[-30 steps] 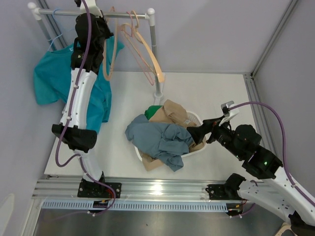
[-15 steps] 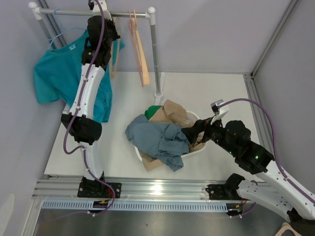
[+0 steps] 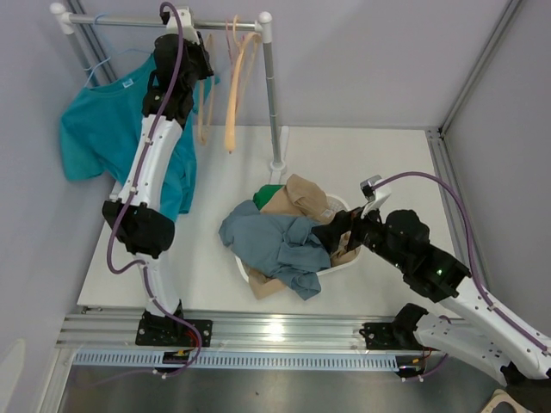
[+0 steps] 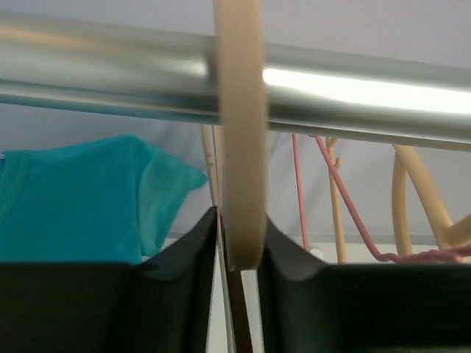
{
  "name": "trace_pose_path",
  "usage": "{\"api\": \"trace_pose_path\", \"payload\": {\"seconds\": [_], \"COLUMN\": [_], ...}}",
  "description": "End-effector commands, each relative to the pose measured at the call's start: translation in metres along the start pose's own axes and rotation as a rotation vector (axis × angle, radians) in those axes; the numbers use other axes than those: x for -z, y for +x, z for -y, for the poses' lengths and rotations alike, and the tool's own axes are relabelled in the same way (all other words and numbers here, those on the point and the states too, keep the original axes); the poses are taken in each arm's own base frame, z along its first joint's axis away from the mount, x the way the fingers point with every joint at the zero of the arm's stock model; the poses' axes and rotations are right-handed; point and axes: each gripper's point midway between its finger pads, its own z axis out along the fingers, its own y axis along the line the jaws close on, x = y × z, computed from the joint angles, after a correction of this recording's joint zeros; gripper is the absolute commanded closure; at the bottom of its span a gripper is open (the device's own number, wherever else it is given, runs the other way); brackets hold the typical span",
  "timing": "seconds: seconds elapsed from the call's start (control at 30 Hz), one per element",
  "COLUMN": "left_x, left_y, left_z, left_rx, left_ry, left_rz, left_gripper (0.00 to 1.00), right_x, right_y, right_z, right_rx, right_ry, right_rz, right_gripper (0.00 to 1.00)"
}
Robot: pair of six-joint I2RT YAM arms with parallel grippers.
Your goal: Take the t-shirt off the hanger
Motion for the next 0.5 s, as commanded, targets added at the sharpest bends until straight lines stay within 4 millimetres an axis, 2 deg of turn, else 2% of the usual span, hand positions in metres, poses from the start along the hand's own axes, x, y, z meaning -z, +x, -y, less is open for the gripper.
{"api": "trace_pose_path", "payload": {"seconds": [0.0, 0.07, 0.13, 0.17, 0.23, 0.27, 0.3, 0.37, 0.4, 0.47], "left_x": [0.021, 0.031, 0.039, 0.05, 0.063, 0.07, 0.084, 0.097, 0.11, 0.123], "left_y": [-0.015, -0.025, -0.031, -0.043, -0.057, -0.057, -0.071, -0.08, -0.089, -0.096], "left_z": [0.02, 0.019, 0.015, 0.013, 0.011, 0.011, 0.009, 0.006, -0.002, -0.009], "left_rx": [0.021, 0.019, 0.013, 0.01, 0.009, 0.002, 0.001, -0.004, -0.001, 0.013], "left_ry": [0.106, 0.101, 0.088, 0.086, 0.082, 0.086, 0.088, 0.09, 0.076, 0.086], "left_rz": [0.004, 0.017, 0.022, 0.044, 0.068, 0.059, 0.083, 0.089, 0.095, 0.098], "left_gripper": [0.66, 0.52, 0.46, 0.38, 0.3, 0.21, 0.16, 0.02, 0.01, 0.0], "right_x": [-0.003, -0.004, -0.003, -0.003, -0.001, -0.001, 0.0, 0.001, 0.0, -0.004], "right_y": [-0.01, -0.007, -0.003, -0.003, -0.002, 0.0, -0.001, 0.0, -0.001, 0.0], "right_z": [-0.012, -0.013, -0.013, -0.014, -0.014, -0.012, -0.013, -0.022, -0.025, -0.028], "right_rx": [-0.026, -0.037, -0.044, -0.047, -0.053, -0.051, -0.052, -0.048, -0.047, -0.04], "right_ry": [-0.055, -0.062, -0.068, -0.07, -0.073, -0.068, -0.073, -0.12, -0.131, -0.142], "right_rz": [0.042, 0.035, 0.028, 0.029, 0.031, 0.028, 0.031, 0.017, 0.016, 0.0], "right_gripper": [0.0, 0.01, 0.0, 0.01, 0.01, 0.01, 0.01, 0.0, 0.01, 0.01]}}
